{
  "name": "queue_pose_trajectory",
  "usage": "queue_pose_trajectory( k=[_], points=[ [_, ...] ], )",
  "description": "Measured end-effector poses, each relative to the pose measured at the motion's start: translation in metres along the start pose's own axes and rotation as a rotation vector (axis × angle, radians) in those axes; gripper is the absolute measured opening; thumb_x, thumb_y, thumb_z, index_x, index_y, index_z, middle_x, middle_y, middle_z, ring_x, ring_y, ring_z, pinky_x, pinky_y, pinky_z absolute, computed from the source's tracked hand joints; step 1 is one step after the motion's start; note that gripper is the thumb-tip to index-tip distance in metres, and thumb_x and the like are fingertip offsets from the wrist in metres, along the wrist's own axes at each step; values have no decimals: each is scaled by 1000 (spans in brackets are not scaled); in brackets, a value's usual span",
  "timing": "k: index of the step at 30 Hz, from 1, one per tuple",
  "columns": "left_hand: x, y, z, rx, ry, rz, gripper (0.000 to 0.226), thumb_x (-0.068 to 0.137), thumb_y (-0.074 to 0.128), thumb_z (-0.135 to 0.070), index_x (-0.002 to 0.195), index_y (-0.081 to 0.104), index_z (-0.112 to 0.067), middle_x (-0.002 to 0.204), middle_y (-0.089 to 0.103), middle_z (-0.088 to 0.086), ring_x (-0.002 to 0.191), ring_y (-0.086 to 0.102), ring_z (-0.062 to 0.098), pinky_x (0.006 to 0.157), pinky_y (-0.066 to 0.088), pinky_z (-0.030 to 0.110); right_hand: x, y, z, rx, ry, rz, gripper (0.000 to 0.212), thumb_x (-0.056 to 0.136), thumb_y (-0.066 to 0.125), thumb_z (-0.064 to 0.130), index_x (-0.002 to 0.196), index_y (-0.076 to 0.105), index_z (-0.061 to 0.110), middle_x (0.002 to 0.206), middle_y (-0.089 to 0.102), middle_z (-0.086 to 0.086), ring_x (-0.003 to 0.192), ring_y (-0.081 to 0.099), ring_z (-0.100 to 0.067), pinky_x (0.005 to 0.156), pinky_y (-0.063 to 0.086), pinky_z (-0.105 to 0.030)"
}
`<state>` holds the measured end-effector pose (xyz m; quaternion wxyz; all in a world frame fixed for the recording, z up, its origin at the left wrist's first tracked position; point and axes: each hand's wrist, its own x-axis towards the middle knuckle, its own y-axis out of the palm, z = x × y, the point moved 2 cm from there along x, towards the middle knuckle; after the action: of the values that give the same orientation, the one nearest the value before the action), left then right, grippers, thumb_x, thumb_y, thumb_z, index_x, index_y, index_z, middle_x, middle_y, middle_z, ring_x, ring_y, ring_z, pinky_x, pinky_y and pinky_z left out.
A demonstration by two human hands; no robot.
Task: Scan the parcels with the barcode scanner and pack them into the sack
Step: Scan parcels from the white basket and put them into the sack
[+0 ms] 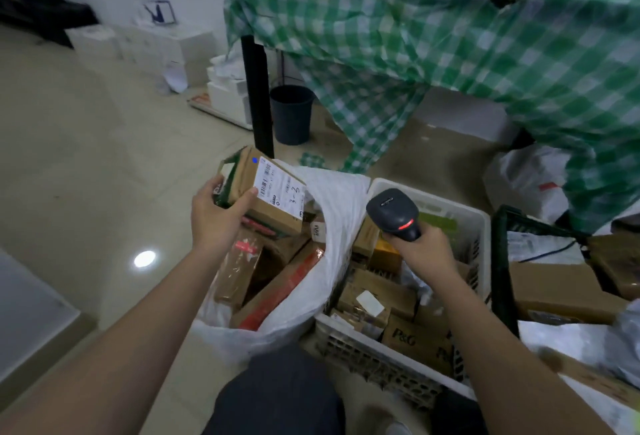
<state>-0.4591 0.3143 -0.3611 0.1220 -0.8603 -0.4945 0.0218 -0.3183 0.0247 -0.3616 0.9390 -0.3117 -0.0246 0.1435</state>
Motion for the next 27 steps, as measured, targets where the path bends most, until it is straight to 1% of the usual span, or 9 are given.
queue_pose_trajectory(
  k=[3, 7, 10, 13, 17, 20, 23, 25, 27],
  points=[
    [11, -11, 32, 45, -79, -62, 77, 76, 79, -41, 139, 45, -13, 137, 51, 7, 121, 53, 21, 101, 46, 38, 7, 24, 3, -37, -4, 46, 20, 81, 74, 21, 87, 66, 3, 81, 69, -15, 81, 63, -30, 70, 47, -36],
    [12, 3, 72, 81, -117, -128, 75, 83, 71, -42, 146, 34, -22, 146, 33, 10, 133, 38, 25, 109, 37, 41, 16, 44, 0, -115, -43, 77, 20, 82, 72, 23, 73, 60, 9, 65, 62, -4, 68, 57, -18, 55, 36, -25],
    [9, 34, 104, 262, -50, 159, 72, 91, 56, -49, 151, 17, -36, 154, 20, 5, 139, 27, 24, 115, 27, 43, 26, 52, -8, -124, -35, 90, 24, 82, 74, 26, 68, 55, 19, 63, 59, 4, 65, 55, -12, 55, 37, -23],
    [9, 58, 131, 409, -9, 436, 75, 90, 48, -59, 152, 9, -41, 147, 42, 0, 131, 43, 23, 108, 37, 47, 33, 56, -15, -97, -39, 85, 19, 82, 75, 24, 76, 61, 13, 66, 61, 2, 67, 57, -11, 57, 40, -23],
    [16, 85, 129, 595, 16, 393, 74, 96, 45, -50, 155, 8, -23, 142, 46, 13, 129, 41, 34, 104, 37, 46, 39, 62, -20, -112, 1, 45, 24, 82, 75, 25, 72, 58, 13, 61, 57, 3, 61, 52, -4, 54, 37, -18],
    [29, 104, 114, 770, 27, 371, 75, 95, 46, -50, 153, 16, -12, 139, 38, 21, 127, 37, 38, 102, 36, 47, 42, 66, -21, -90, 39, 45, 28, 81, 75, 25, 73, 59, 5, 58, 55, -2, 58, 52, -11, 57, 40, -26],
    [39, 113, 111, 574, -58, 540, 75, 92, 58, -42, 151, 24, -10, 136, 40, 20, 123, 45, 36, 100, 40, 38, 43, 64, -19, -35, 50, 42, 26, 81, 76, 24, 83, 62, 1, 73, 64, -12, 66, 56, -19, 66, 45, -32],
    [37, 110, 108, 407, -65, 632, 58, 93, 60, -33, 143, 42, -9, 133, 53, 12, 119, 53, 26, 88, 40, 23, 42, 61, -20, -18, 62, 45, 26, 81, 76, 22, 88, 64, -1, 80, 66, -17, 69, 57, -20, 68, 45, -32],
    [32, 101, 104, 298, -75, 599, 39, 95, 58, -28, 130, 56, -10, 123, 60, 0, 107, 56, 13, 77, 38, 16, 40, 57, -22, -37, 52, 15, 28, 79, 76, 24, 86, 65, 0, 80, 67, -17, 72, 60, -21, 71, 48, -34]
  ],
)
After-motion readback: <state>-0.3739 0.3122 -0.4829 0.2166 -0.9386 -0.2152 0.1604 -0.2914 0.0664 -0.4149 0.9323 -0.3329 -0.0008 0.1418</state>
